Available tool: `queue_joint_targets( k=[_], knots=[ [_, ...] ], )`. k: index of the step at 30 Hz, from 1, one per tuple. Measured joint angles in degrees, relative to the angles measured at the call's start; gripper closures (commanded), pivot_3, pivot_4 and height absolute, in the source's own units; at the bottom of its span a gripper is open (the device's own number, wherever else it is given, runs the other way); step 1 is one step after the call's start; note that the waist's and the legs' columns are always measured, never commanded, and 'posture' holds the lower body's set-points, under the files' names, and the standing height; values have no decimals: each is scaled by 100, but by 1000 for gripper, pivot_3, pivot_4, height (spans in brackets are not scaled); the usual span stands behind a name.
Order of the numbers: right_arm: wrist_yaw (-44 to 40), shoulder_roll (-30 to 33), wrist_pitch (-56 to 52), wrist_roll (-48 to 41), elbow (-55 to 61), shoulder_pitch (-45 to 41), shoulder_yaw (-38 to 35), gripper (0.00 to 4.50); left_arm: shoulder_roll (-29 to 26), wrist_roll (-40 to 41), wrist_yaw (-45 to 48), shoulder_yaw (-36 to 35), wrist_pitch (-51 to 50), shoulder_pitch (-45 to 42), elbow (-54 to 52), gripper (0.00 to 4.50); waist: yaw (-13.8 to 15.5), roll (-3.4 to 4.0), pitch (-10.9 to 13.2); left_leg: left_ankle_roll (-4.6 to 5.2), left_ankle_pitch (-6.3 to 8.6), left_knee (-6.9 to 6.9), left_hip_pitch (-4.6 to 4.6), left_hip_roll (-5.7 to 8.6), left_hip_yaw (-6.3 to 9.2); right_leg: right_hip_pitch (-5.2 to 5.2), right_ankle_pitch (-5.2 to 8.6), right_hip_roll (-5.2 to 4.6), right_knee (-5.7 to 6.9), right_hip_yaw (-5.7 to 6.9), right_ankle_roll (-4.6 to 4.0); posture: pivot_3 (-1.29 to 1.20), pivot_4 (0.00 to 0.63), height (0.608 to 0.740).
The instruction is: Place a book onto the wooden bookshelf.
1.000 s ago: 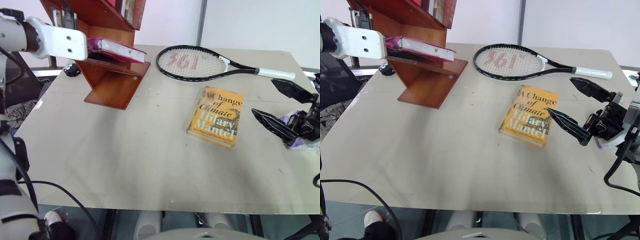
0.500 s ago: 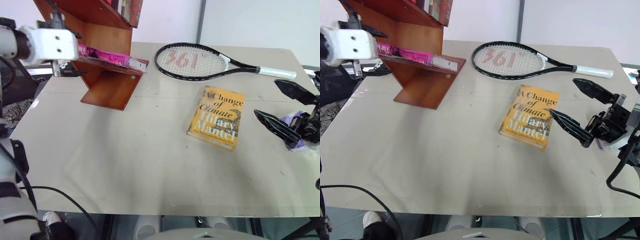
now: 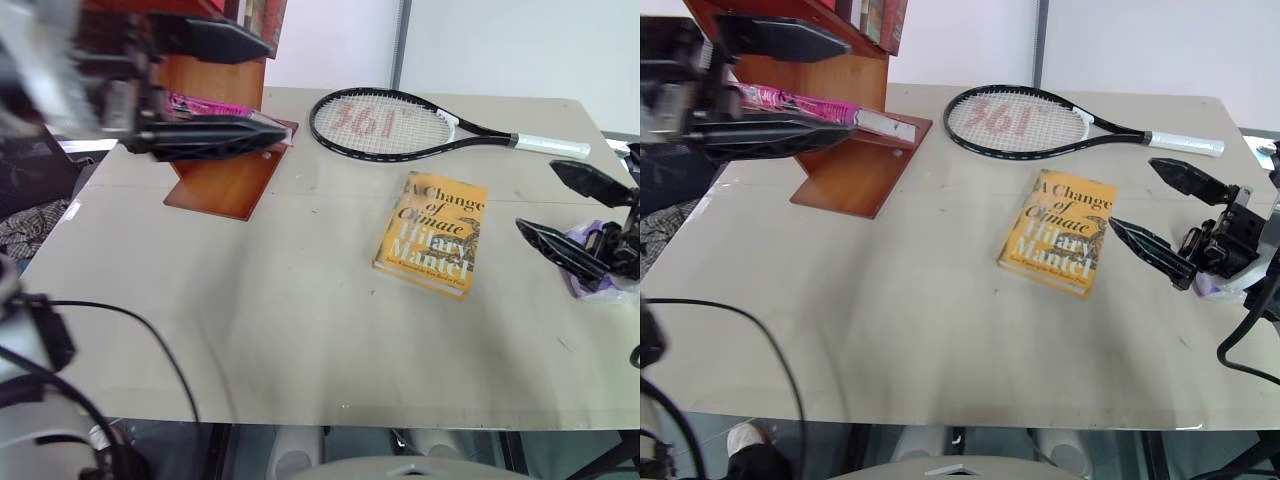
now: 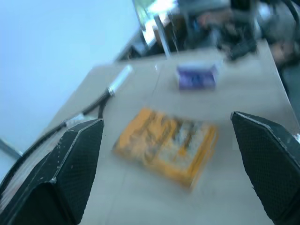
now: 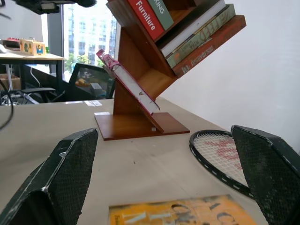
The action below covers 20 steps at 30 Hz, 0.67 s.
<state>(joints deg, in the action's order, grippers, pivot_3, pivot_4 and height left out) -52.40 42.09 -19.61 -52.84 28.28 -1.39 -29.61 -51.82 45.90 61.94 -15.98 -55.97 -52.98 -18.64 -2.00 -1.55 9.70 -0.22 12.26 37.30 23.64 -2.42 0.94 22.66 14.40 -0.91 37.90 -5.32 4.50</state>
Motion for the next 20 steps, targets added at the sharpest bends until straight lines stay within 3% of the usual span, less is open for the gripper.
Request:
queue_joint_targets(
  k=[2,7,12,20],
  knots=[
    [4,-13,2,86,-1,199,-15,0,519,82,-544,48,-12,751,-322,26,-21,-12,7,0,0,7,6,0,-2,6,-11,1,5,-4,-14,0,150,740],
    [44,-84,8,234,169,1049,-334,0,1170,-208,-1283,260,474,2532,-862,26,-17,-6,-1,-2,2,-12,9,7,-11,10,-16,-8,-9,-12,-24,0,150,740],
    [55,-99,110,864,239,2009,-508,0,1160,-664,-1192,278,1278,3999,-710,26,-2,-9,1,-3,3,-14,12,6,-13,15,-6,-8,-16,-12,-39,0,150,740],
    [264,-169,219,1755,213,2663,-502,0,1019,-1239,-901,79,2275,5101,35,26,-10,-13,-3,-3,2,-3,-2,5,-37,8,9,-22,-20,-24,-31,0,150,740]
  ],
)
